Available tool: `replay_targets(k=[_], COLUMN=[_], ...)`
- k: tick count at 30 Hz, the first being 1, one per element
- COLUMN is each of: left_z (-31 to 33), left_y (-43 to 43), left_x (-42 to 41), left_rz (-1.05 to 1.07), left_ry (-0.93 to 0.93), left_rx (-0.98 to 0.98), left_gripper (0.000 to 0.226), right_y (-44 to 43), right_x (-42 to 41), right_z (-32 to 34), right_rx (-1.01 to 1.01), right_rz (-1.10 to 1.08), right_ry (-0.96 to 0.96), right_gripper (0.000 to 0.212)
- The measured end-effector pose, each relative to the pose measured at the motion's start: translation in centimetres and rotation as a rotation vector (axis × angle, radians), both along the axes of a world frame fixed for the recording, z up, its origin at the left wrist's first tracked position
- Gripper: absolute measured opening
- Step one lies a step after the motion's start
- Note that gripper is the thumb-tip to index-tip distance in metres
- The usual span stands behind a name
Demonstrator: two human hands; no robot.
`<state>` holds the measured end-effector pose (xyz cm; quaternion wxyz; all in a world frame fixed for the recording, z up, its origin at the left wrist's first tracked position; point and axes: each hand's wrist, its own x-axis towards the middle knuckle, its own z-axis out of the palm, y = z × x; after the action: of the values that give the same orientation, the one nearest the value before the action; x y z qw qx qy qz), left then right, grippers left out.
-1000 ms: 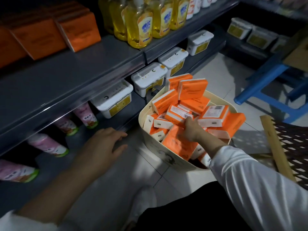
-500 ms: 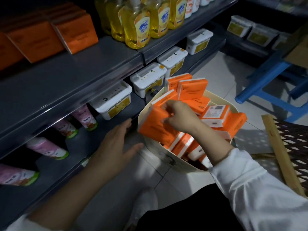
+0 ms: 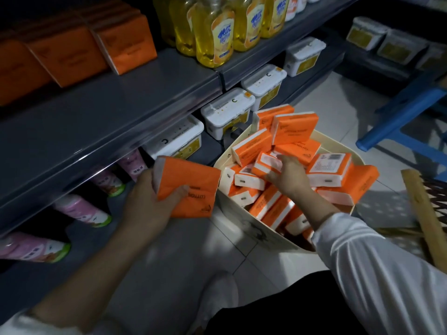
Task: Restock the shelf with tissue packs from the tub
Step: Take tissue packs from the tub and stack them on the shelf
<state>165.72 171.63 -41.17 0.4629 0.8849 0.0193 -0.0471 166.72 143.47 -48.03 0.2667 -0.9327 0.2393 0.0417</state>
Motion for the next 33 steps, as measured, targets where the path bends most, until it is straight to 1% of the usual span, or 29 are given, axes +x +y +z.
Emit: replay_targets(k=[4,6,10,13,14,16,17,19,21,23,24,26,28,30,33], left_z=[-0.2,-0.2,0.0,0.1,0.1,0.3,0.3,0.5,0.5,0.5,0.5,0.5,0.6,0.9,1.4], left_y=[0.3,0.4,0.5,0.6,0.6,0.6,0.5,0.5,0.5,0.8,1.1,1.9,2.9,4.3,6.8], left_x=[0.5,0.5,0.3,0.3,0.3,0.1,0.1,-0.1,-0.1,-0.1,-0.1,0.1,0.2,0.2,0.0], left_rz=[0.019,0.014,-0.002,-0.002,0.001,0.004,0.003,0.002,0.013,0.038,0.059,0.128,0.218,0.273,0.33], left_ry=[0.018,0.026,0.034,0.047,0.053,0.061,0.062,0.048,0.036,0.031,0.03,0.009,-0.04,-0.072,-0.06], left_rx=[-0.019,-0.023,-0.021,-0.011,-0.011,-0.013,-0.019,-0.038,-0.057,-0.097,-0.129,-0.187,-0.209,-0.205,-0.239], left_gripper=[0.039,0.039,0.038,0.04,0.042,0.045,0.046,0.049,0.052,0.053,0.053,0.053,0.054,0.055,0.057], right_y=[-1.3,-1.4,-1.3,-1.0,-0.8,-0.5,-0.2,0.5,1.5,2.9,3.9,6.0,7.9,9.4,11.4], right_x=[-0.3,-0.2,0.1,0.2,0.3,0.4,0.5,0.5,0.8,0.9,0.9,0.8,0.5,0.3,0.3], right_z=[-2.7,-3.6,-3.5,-2.6,-2.2,-0.9,-0.2,1.3,2.6,3.9,4.6,5.9,6.8,7.1,6.7], right_rx=[-0.129,-0.147,-0.149,-0.152,-0.151,-0.127,-0.088,0.068,0.26,0.474,0.606,0.911,1.152,1.242,1.279], right_rz=[0.084,0.095,0.037,0.019,0.008,-0.037,-0.061,-0.09,-0.093,-0.096,-0.102,-0.106,-0.079,-0.002,0.16], right_ry=[0.158,0.184,0.094,0.013,-0.021,-0.092,-0.128,-0.214,-0.309,-0.359,-0.357,-0.295,-0.205,-0.124,-0.054], right_gripper=[0.075,0.074,0.047,0.032,0.029,0.029,0.031,0.029,0.02,0.01,0.012,0.021,0.025,0.024,0.015])
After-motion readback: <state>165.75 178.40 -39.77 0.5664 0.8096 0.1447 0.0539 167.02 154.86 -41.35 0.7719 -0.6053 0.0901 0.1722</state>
